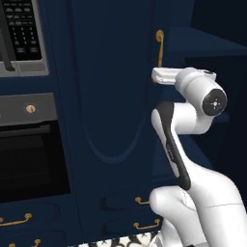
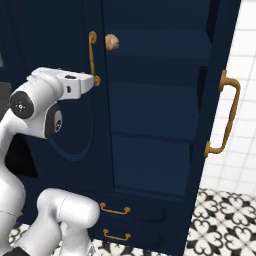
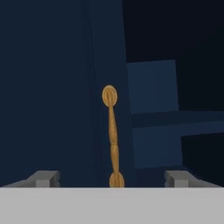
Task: Open the cabinet, pick up the bread from the cabinet and place it in the basket. Then move the basket to the dining counter.
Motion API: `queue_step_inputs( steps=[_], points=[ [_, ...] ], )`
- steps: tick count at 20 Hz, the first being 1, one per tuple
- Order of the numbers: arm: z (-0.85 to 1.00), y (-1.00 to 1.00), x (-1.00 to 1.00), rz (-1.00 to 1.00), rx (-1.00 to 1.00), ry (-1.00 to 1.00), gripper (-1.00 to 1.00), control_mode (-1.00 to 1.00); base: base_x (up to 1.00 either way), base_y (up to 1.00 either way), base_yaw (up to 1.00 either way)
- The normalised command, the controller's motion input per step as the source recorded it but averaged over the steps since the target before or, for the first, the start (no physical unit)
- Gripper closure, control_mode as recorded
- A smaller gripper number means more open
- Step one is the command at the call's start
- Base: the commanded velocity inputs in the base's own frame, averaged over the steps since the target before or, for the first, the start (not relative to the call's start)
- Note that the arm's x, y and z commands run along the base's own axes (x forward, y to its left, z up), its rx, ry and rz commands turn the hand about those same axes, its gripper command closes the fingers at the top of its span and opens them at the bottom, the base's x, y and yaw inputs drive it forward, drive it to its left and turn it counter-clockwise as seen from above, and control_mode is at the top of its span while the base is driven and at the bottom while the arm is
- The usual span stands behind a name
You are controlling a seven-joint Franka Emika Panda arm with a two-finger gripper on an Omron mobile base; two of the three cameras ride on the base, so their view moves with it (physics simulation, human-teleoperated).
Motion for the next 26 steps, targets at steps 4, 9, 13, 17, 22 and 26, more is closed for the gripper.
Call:
queue_step_inputs(
  steps=[4,9,13,17,22,26],
  points=[
    [-0.18,-0.02,0.73,0.0,0.0,-0.04,-1.0,-1.0,0.0,0.0,0.0],
    [-0.1,-0.1,0.63,0.0,0.0,-0.01,-1.0,-1.0,0.0,0.0,0.0],
    [0.0,-0.01,0.56,-0.02,0.0,0.07,-1.0,-1.0,0.0,0.0,0.0],
    [0.0,0.0,0.59,-0.02,0.0,0.08,-1.0,-1.0,0.0,0.0,0.0],
    [0.0,0.0,0.65,-0.01,0.0,0.07,-1.0,-1.0,0.0,0.0,0.0],
    [0.0,0.0,0.77,0.0,0.0,0.04,-1.0,-1.0,0.0,0.0,0.0]
  ],
)
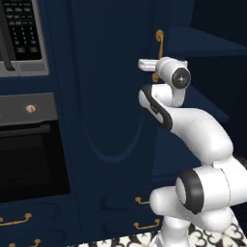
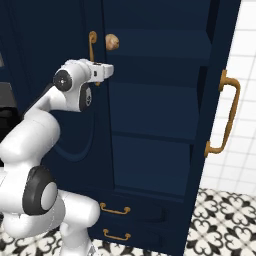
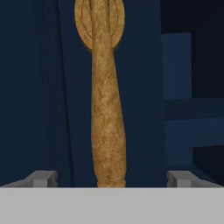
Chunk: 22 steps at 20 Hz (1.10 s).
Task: Open the cabinet, pick up the bread from the cabinet and place it in the basket. Then move the basket to the dining counter.
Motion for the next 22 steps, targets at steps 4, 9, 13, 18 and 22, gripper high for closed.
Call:
queue_step_inputs(
  steps=[4,9,13,18,22],
  points=[
    [-0.09,0.0,0.83,0.0,0.0,0.0,-1.0,-1.0,0.0,0.0,0.0],
    [-0.13,0.16,0.97,0.02,0.0,0.0,1.0,-1.0,0.0,0.0,0.0],
    [-0.15,0.92,0.39,0.21,0.0,0.06,1.0,-1.0,0.0,0.0,0.0],
    [-0.14,1.0,-0.13,0.28,0.0,0.14,1.0,-1.0,0.0,0.0,0.0],
    [-0.05,1.0,-0.85,0.09,0.0,0.15,1.0,-1.0,0.0,0.0,0.0]
  ],
)
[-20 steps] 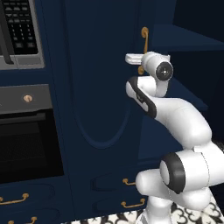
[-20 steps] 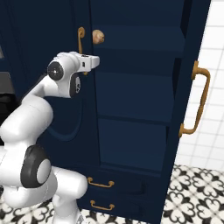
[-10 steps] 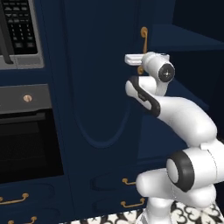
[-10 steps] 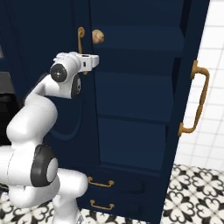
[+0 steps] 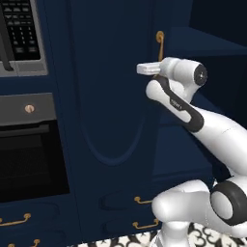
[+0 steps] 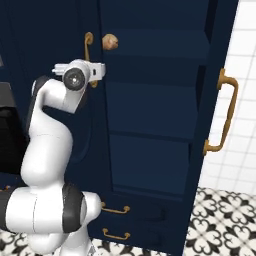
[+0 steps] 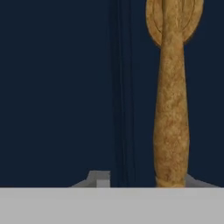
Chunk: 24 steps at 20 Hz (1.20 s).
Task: Open the cabinet, pick up the bread from the cabinet and place it in the basket. Then move the basket to the dining counter.
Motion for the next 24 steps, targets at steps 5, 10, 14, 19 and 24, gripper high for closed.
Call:
queue_step_inputs(
  steps=[5,10,14,19,24],
  points=[
    [-0.06,1.0,-1.0,0.0,0.0,0.11,1.0,-1.0,0.0,0.0,0.0],
    [-0.14,1.0,-1.0,0.0,0.0,0.09,1.0,-1.0,0.0,0.0,0.0],
    [-0.19,1.0,-1.0,0.0,0.0,0.06,1.0,-1.0,0.0,0.0,0.0],
    [-0.33,1.0,-1.0,0.0,0.0,0.02,1.0,-1.0,0.0,0.0,0.0],
    [-0.49,1.0,-1.0,0.0,0.0,0.0,1.0,-1.0,0.0,0.0,0.0]
  ],
)
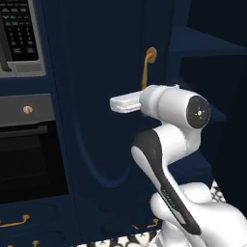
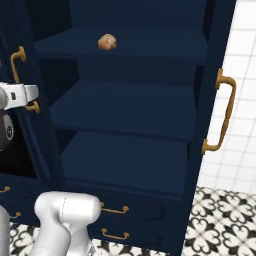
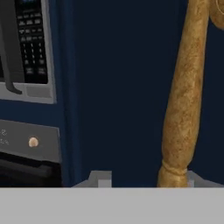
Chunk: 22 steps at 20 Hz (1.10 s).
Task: Open the cabinet, pick up the bread from the cabinet and place it in the basket. Then move the basket to the dining counter.
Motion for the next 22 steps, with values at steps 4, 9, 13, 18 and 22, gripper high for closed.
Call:
queue_step_inputs(
  steps=[4,9,13,18,22],
  points=[
    [-0.49,1.0,-0.95,0.0,0.0,0.01,1.0,-1.0,0.0,0.0,0.0],
    [-0.52,1.0,-0.5,0.0,0.0,0.13,1.0,-1.0,0.0,0.0,0.0],
    [-0.4,1.0,-0.54,0.0,0.02,0.12,1.0,-1.0,0.0,0.0,0.0],
    [0.15,0.27,-0.99,0.0,0.08,0.03,1.0,-1.0,0.0,0.0,0.0],
    [0.22,-0.91,-1.0,0.0,0.22,0.01,1.0,-1.0,0.0,0.0,0.0]
  ],
)
